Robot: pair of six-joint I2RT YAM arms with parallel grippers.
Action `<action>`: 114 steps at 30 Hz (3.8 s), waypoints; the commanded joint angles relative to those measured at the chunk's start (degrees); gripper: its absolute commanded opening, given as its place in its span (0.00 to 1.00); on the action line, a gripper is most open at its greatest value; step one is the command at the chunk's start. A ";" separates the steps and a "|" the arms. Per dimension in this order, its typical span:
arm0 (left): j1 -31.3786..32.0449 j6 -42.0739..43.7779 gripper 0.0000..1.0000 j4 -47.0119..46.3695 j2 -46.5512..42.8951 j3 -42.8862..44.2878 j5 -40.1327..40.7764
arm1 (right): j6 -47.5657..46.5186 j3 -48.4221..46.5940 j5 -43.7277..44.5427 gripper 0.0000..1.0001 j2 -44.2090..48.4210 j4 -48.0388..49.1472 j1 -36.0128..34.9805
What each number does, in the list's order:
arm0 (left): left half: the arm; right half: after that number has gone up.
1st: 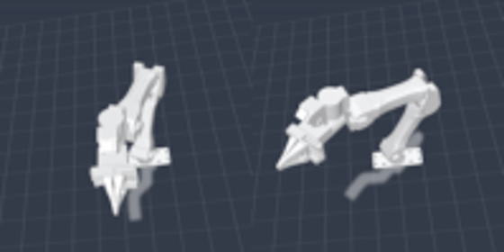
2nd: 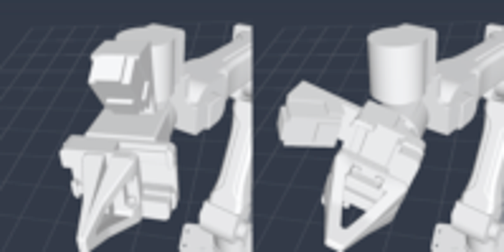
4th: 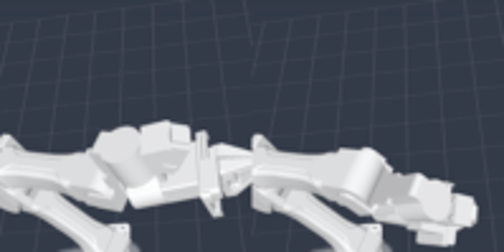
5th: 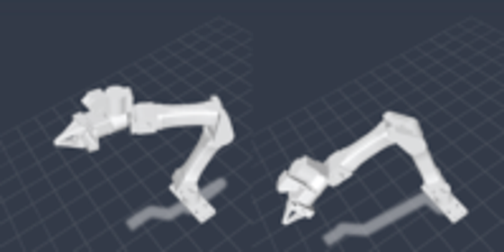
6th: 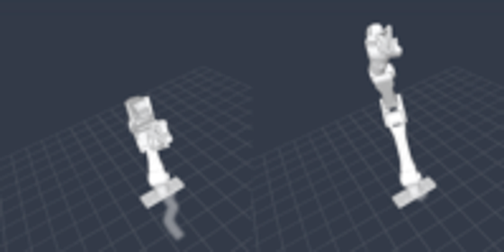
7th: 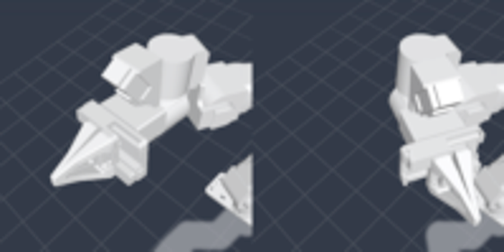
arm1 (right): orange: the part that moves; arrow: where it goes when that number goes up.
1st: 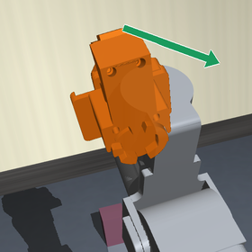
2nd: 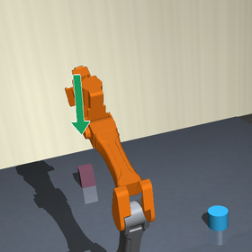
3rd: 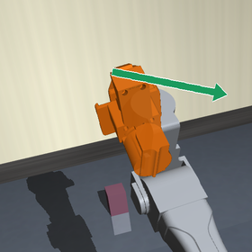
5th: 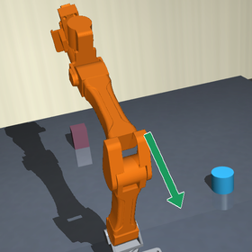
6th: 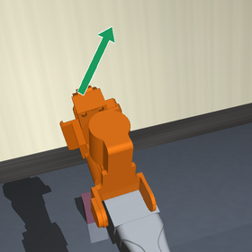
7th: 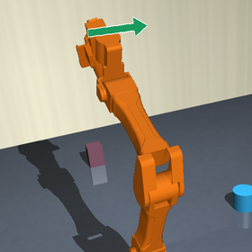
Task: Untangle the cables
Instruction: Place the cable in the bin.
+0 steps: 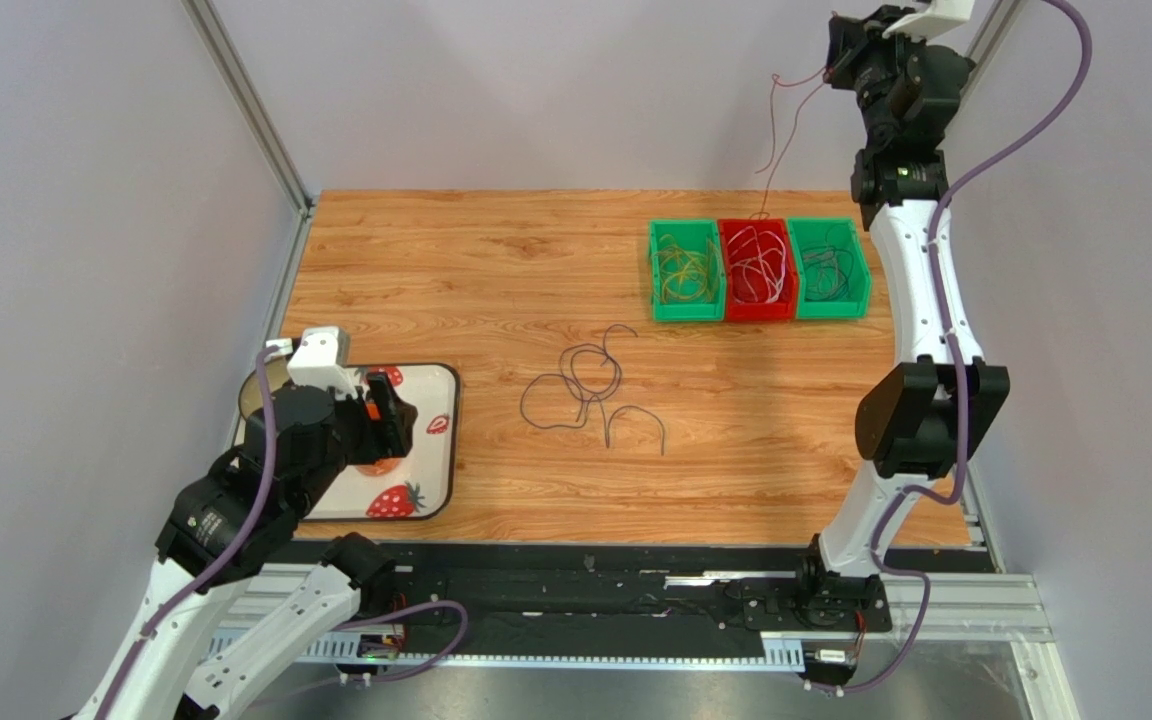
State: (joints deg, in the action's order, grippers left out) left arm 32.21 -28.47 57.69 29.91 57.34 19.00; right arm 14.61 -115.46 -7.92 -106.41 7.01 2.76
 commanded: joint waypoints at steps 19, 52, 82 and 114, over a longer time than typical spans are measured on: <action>-0.04 -0.54 0.77 -0.30 -0.20 -0.21 0.33 | 5.88 35.83 0.98 0.00 19.66 5.13 0.14; -0.65 -0.18 0.76 -0.56 0.24 -0.12 -0.11 | -3.01 42.68 -4.82 0.00 13.51 5.65 0.31; -0.83 -0.10 0.76 -0.74 -0.47 -0.21 -0.37 | 4.37 41.37 -10.71 0.00 6.22 -5.68 -2.50; -1.35 -0.01 0.76 -1.00 -0.03 -0.21 -0.63 | 0.86 24.66 19.78 0.00 -5.82 -21.42 -6.09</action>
State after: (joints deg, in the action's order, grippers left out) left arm 31.59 -28.42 57.67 29.43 57.34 18.55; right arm 18.28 -88.23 9.65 -111.79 -15.25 -0.01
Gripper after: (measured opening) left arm 0.760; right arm 0.010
